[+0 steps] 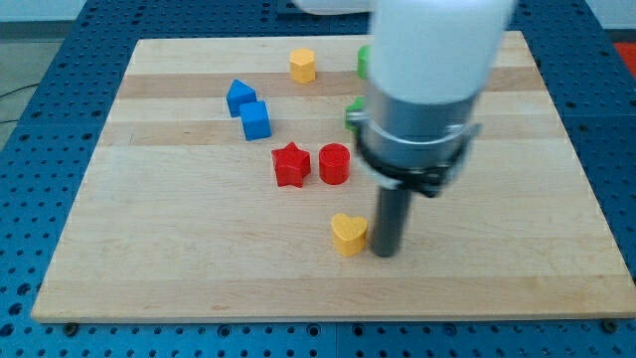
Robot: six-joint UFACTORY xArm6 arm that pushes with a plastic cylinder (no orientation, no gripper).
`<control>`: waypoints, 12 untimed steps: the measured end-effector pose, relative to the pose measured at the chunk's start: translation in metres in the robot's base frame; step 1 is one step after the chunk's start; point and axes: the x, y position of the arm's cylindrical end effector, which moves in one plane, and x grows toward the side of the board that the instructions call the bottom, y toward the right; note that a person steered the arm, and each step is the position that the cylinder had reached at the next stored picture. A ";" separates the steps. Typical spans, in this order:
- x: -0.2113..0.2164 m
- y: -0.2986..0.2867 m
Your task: Move the blue triangle towards the top
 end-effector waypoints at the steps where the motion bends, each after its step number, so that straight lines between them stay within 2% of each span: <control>1: -0.008 -0.099; 3: -0.034 -0.181; 4: -0.105 -0.220; 6: -0.244 -0.219; 7: -0.287 -0.211; 9: -0.253 -0.111; 10: -0.220 -0.104; 11: -0.211 -0.130; 12: -0.246 -0.167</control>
